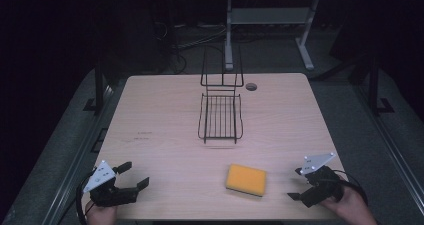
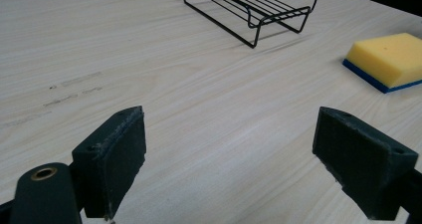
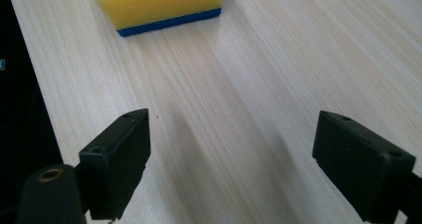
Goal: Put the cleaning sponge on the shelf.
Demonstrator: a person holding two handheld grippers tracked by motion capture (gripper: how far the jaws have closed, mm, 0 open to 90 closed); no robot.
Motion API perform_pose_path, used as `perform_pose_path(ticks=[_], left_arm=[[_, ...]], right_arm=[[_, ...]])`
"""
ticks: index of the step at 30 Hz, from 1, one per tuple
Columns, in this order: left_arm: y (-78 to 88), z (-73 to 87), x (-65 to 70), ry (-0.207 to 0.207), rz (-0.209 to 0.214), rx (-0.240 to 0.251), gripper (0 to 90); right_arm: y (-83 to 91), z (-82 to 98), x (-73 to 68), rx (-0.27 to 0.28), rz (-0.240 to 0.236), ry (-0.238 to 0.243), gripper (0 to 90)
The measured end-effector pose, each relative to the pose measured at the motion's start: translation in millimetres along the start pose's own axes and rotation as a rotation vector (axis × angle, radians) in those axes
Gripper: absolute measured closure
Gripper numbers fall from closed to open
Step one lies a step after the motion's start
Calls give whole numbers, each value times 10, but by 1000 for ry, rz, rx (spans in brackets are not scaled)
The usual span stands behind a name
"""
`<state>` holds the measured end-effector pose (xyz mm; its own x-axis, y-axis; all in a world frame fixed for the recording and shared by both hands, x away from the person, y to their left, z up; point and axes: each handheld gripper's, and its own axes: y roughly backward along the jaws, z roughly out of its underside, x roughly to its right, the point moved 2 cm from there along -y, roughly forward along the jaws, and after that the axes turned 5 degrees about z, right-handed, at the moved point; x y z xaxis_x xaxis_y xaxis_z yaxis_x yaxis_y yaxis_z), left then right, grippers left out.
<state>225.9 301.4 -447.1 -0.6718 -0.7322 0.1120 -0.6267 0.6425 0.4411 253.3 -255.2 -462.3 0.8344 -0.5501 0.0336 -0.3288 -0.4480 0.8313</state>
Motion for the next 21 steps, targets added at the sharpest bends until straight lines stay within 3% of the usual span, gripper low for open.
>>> perform_pose_path(ticks=[21], left_arm=[[31, 4, 15, 2, -1, 8, 128]], right_arm=[[-60, -218, -156, -12, -26, 80, 149]])
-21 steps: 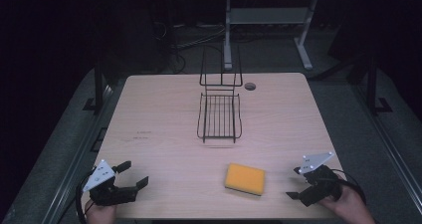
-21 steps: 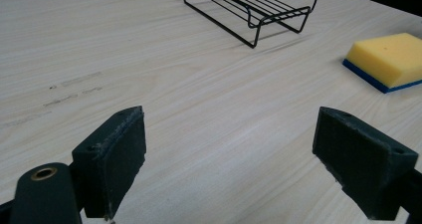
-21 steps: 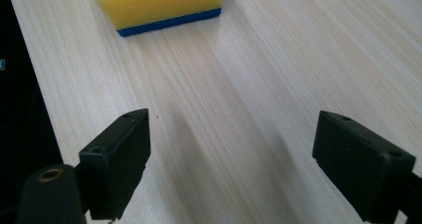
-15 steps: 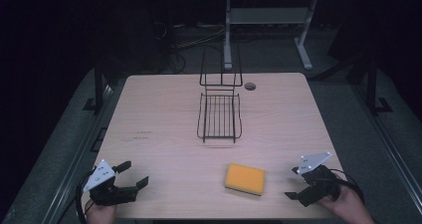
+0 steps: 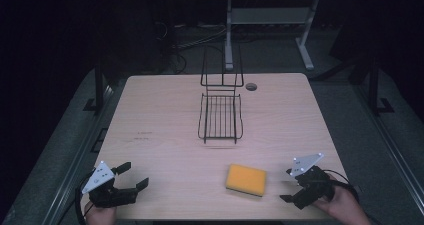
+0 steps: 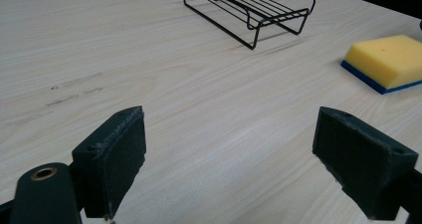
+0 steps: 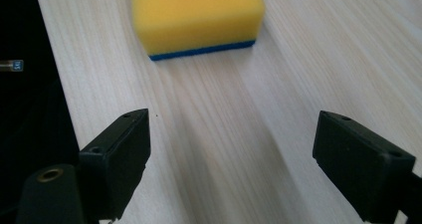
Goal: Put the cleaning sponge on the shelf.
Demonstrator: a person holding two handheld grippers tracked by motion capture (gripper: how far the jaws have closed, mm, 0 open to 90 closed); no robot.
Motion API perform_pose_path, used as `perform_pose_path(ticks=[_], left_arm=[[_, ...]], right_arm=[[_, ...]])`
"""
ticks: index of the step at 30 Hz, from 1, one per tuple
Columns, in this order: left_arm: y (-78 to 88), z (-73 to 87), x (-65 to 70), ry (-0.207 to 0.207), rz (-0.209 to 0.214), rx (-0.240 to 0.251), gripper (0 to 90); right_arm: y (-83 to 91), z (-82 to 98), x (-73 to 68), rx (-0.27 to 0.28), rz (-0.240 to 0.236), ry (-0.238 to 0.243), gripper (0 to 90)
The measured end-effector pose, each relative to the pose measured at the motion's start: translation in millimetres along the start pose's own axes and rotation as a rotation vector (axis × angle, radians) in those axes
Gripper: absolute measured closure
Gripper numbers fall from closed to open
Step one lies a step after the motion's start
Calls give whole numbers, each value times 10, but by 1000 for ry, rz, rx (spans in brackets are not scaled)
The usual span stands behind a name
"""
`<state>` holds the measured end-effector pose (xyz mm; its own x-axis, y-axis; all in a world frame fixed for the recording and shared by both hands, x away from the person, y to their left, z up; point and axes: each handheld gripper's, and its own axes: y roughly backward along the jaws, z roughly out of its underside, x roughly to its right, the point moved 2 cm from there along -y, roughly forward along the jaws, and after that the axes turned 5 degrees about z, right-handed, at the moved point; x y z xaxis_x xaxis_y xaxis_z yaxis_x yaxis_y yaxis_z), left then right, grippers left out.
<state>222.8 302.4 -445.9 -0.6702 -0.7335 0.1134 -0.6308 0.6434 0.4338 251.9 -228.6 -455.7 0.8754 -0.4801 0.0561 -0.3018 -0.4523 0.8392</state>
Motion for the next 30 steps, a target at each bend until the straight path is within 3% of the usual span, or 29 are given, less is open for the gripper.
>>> perform_pose_path(ticks=[30], left_arm=[[16, 1, 6, 1, -1, 5, 129]], right_arm=[[-40, -292, -98, -7, -40, 77, 148]])
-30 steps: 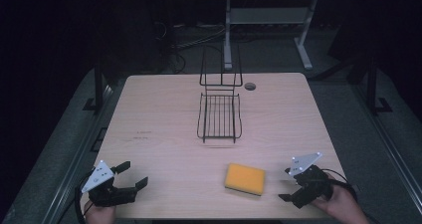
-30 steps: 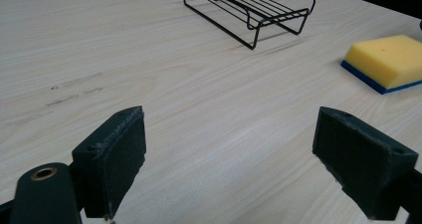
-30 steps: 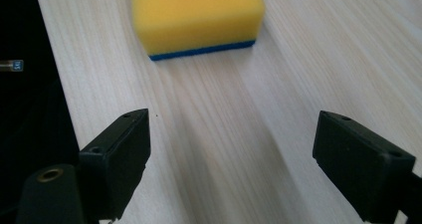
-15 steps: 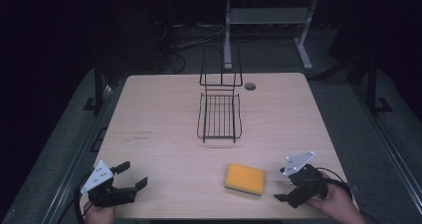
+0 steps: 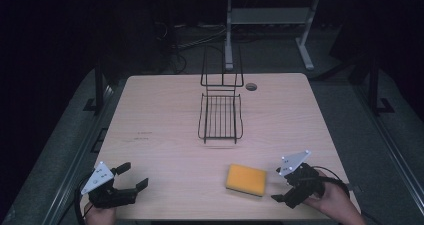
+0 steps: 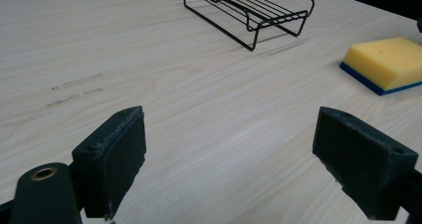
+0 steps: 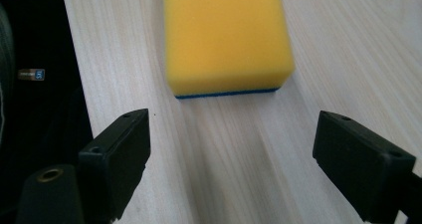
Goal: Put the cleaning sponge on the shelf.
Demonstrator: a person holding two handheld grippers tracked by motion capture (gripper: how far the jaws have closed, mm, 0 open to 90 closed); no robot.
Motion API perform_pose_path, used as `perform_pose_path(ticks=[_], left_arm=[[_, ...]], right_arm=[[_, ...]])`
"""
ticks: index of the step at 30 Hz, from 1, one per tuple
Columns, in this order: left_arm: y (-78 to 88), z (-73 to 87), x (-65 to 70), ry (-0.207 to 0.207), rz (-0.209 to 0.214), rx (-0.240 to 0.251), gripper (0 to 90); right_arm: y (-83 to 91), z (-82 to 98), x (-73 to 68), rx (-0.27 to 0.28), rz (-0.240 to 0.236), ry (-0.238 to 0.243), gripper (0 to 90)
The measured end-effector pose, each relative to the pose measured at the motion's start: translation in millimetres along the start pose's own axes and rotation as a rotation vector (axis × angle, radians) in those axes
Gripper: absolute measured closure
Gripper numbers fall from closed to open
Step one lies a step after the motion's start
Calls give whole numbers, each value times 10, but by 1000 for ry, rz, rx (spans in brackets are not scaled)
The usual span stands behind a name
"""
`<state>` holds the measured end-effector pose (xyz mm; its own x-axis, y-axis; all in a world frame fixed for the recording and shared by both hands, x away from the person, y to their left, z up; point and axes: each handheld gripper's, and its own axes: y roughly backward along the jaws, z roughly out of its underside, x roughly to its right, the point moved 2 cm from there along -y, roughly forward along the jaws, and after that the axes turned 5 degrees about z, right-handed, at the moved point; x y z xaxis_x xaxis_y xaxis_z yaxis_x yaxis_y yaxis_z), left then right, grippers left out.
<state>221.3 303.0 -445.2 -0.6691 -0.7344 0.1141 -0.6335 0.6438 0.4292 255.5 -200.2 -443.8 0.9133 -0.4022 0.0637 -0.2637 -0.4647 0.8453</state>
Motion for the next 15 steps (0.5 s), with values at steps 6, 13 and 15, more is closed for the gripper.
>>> perform_pose_path(ticks=[6, 13, 15], left_arm=[[9, 2, -12, 2, 0, 4, 128], [10, 1, -10, 2, 1, 8, 128], [10, 0, -10, 1, 0, 8, 128]], right_arm=[[-17, -61, -12, -7, -8, 15, 148], [-16, -113, -11, -6, -11, 26, 148], [-10, -128, -11, -6, -12, 27, 148]])
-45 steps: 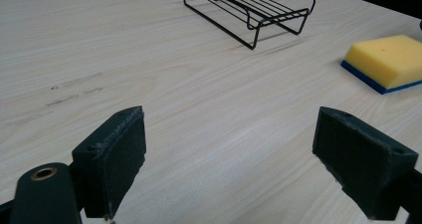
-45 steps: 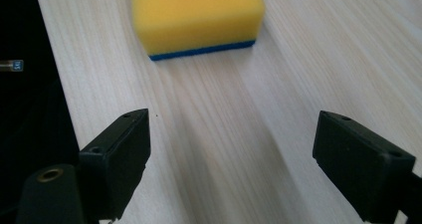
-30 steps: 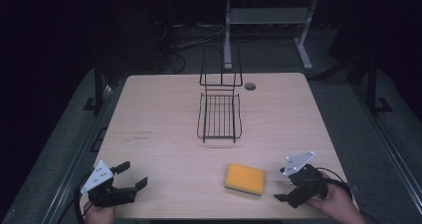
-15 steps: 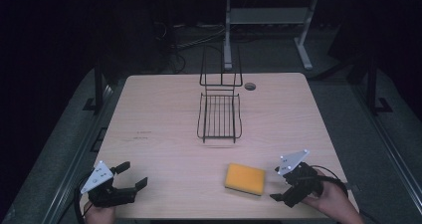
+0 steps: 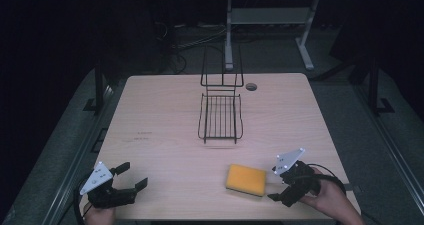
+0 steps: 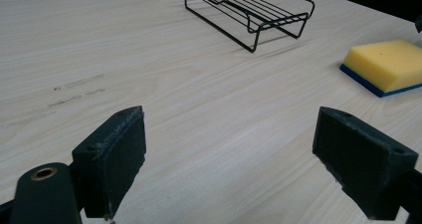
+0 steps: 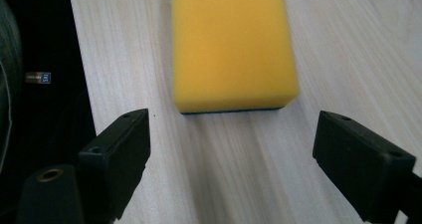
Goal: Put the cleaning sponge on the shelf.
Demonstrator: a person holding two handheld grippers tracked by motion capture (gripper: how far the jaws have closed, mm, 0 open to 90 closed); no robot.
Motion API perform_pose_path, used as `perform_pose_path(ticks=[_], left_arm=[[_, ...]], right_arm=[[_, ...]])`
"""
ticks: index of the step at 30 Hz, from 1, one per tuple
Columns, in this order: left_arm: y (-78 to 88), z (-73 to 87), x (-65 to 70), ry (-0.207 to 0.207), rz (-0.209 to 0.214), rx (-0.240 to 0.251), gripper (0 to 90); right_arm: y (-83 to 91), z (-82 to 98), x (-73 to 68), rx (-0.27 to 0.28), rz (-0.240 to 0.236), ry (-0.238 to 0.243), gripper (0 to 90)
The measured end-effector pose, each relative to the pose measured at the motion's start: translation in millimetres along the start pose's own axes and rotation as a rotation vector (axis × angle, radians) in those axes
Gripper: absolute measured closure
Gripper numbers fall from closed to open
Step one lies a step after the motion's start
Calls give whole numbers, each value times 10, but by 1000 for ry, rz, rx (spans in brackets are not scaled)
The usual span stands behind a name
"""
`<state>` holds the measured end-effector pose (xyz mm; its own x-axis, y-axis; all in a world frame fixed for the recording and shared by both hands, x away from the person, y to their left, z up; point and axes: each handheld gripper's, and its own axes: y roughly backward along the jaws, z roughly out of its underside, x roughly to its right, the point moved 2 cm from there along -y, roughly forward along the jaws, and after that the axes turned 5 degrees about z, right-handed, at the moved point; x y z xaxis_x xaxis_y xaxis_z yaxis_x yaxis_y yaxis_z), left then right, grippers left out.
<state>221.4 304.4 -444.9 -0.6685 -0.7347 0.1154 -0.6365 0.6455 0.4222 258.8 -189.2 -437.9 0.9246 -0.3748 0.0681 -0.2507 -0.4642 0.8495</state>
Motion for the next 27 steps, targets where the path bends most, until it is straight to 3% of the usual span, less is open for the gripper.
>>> perform_pose_path(ticks=[27], left_arm=[[29, -7, 8, 2, 3, 10, 128]], right_arm=[[-128, -222, -21, -21, -31, 34, 147]])
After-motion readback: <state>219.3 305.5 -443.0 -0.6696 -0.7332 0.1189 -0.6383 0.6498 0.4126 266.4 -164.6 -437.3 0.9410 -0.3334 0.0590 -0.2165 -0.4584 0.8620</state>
